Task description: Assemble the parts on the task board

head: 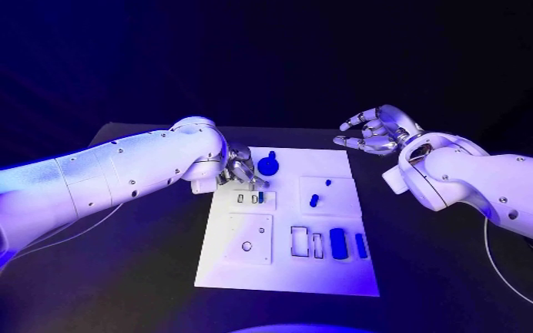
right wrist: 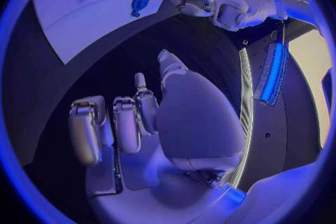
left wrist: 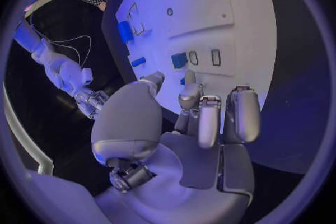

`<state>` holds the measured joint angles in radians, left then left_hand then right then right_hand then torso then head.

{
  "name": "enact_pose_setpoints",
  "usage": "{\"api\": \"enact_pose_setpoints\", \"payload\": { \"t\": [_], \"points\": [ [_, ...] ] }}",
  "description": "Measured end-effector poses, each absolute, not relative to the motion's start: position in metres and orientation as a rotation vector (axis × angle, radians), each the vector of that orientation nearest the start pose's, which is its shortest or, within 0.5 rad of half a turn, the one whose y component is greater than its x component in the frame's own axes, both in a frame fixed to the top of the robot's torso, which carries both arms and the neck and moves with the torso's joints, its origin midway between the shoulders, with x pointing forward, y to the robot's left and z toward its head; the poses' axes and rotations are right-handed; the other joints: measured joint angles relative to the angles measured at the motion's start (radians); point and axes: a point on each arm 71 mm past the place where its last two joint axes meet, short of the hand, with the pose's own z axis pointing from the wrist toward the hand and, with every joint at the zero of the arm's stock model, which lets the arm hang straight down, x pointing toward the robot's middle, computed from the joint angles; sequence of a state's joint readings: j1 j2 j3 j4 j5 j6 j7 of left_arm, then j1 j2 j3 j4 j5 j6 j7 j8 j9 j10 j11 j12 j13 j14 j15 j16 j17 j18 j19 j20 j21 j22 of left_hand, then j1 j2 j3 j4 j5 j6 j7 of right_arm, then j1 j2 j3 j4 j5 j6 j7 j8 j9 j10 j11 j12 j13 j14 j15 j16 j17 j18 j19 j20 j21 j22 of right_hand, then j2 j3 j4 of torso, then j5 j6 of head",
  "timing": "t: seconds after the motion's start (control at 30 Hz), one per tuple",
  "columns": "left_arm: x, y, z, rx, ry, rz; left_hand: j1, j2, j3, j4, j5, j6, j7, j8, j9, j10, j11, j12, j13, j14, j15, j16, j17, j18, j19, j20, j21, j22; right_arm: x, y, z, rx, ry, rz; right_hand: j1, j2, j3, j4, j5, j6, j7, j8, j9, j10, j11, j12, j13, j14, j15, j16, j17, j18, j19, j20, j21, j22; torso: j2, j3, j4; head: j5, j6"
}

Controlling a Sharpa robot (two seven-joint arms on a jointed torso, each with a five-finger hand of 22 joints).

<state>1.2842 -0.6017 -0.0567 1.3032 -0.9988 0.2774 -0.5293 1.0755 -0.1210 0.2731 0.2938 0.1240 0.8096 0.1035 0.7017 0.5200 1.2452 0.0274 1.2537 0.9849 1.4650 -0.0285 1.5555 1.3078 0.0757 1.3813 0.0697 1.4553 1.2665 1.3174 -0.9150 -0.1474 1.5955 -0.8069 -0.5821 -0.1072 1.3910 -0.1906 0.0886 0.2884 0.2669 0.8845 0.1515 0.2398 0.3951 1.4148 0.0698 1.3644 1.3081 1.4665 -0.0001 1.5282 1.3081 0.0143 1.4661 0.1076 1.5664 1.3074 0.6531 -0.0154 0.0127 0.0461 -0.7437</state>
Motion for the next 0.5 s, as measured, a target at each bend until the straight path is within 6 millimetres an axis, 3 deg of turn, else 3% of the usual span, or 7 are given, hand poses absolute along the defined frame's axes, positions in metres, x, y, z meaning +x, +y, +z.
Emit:
{"api": "enact_pose_setpoints", "payload": {
  "t": [0.5],
  "points": [
    [0.5197,0.1466,-0.2168,-0.072,2.462,-0.413,0.0,0.008,0.0,0.0,0.0,0.0,0.0,0.0,0.002,-0.007,-0.001,-0.003,-0.007,0.0,0.0,0.0,0.0,0.0,0.004,0.004,0.004,0.006,0.4854,-0.2356,-0.1623,0.551,1.602,0.803,0.0,0.0,0.0,0.0,0.0,0.0,0.0,0.0,0.0,0.0,0.0,0.0,0.0,0.0,0.0,0.0,0.0,0.0,0.0,0.0,0.0,0.0,0.001,0.0004,-0.0009,-0.006,-0.005]
  ]
}}
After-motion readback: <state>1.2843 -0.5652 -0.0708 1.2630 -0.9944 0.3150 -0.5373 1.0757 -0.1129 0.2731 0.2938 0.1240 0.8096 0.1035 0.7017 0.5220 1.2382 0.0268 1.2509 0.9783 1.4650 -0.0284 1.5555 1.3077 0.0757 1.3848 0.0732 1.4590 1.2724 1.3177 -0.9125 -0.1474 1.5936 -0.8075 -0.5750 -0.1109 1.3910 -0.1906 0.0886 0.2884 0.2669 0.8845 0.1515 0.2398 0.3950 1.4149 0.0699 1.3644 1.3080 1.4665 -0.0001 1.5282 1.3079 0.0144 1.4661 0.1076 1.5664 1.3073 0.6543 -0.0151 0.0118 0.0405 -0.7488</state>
